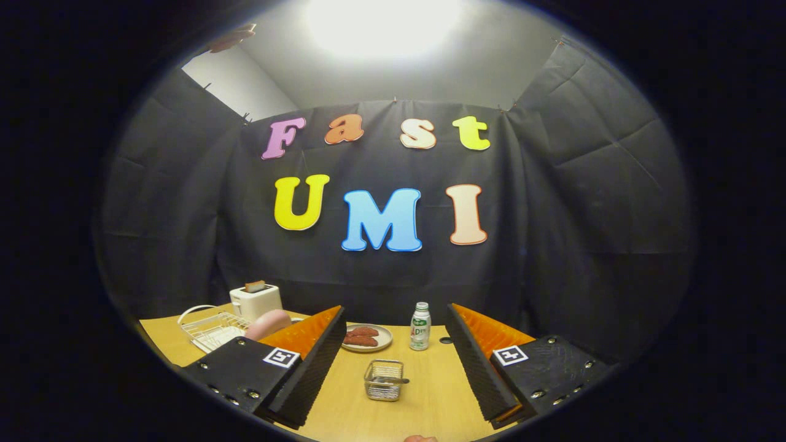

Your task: Take the plate from the dish rack, then take the spoon from the basket and place it into the plate.

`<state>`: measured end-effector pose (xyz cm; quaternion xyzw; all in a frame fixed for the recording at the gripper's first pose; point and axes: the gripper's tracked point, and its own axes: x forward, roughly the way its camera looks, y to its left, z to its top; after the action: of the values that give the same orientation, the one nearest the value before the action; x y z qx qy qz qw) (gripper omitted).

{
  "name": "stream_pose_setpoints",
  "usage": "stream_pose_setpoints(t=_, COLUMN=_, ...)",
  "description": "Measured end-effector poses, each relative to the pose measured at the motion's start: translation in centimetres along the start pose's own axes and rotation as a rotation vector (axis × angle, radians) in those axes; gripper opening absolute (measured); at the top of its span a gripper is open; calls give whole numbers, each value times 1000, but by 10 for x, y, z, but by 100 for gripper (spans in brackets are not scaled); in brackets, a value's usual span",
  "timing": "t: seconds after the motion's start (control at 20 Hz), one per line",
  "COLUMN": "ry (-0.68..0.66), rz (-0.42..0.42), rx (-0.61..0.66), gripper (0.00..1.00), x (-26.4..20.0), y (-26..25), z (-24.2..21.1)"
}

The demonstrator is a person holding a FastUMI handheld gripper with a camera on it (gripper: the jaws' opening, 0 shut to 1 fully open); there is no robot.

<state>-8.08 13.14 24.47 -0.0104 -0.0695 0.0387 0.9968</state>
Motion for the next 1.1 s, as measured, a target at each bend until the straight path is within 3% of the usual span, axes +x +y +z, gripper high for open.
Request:
stream_pose_setpoints(t=0.25, ry=-34, rz=58, rx=39, gripper=99, x=8, y=41, z=26)
stream_pose_setpoints(t=0.85, ry=-73, rz=136, rx=-3, gripper=99, x=44, y=101, z=68)
stream_pose_setpoints(t=1.1, ry=28, rz=167, rx=49, gripper=99, x=68, y=124, z=59)
